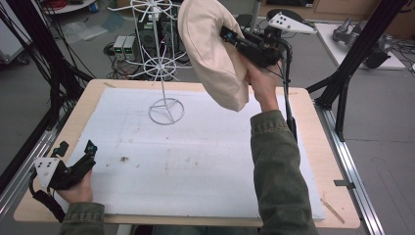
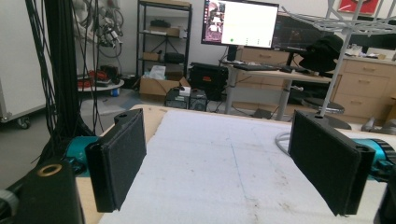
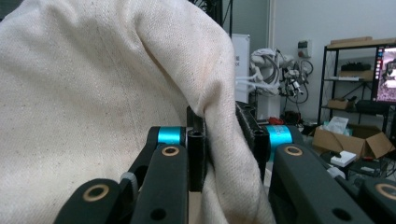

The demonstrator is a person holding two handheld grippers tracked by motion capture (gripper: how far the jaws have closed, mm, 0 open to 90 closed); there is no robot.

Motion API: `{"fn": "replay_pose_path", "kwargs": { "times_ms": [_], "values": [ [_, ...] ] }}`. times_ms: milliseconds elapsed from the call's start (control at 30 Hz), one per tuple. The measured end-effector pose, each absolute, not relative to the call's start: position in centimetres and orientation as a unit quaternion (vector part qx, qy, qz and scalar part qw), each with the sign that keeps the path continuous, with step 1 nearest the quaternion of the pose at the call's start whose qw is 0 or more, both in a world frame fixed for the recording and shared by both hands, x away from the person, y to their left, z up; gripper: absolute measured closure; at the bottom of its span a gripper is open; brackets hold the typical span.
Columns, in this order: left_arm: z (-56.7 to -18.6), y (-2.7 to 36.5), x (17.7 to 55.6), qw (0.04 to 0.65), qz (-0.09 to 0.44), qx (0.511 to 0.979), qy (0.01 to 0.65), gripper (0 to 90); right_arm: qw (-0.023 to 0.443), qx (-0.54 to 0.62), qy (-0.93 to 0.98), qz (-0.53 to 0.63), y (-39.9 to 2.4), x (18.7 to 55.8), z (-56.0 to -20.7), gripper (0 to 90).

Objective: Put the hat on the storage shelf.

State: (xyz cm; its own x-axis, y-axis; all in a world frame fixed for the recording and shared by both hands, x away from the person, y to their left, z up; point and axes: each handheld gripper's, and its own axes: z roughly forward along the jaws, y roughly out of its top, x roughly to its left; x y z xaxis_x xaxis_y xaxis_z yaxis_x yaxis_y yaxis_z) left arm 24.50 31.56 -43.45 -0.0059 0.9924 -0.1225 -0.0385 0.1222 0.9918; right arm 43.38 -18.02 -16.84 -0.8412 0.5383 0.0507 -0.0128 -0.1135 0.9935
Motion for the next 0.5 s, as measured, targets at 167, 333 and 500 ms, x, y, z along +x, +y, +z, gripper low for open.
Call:
{"fn": "replay_pose_path", "kwargs": {
  "times_ms": [167,333,500],
  "values": [
    [-43.5,31.5,24.6,0.541,0.474,0.458,0.521,19.5,0.196,0.202,0.637,0.718,-16.6,44.1,-15.1,76.2],
    [-43.5,31.6,24.6,0.543,0.473,0.457,0.523,19.5,0.198,0.196,0.635,0.720,-14.7,44.9,-13.7,76.2],
    [-43.6,31.8,24.4,0.545,0.472,0.452,0.525,19.5,0.197,0.188,0.643,0.716,-12.9,45.7,-12.7,76.1]
  ]
}}
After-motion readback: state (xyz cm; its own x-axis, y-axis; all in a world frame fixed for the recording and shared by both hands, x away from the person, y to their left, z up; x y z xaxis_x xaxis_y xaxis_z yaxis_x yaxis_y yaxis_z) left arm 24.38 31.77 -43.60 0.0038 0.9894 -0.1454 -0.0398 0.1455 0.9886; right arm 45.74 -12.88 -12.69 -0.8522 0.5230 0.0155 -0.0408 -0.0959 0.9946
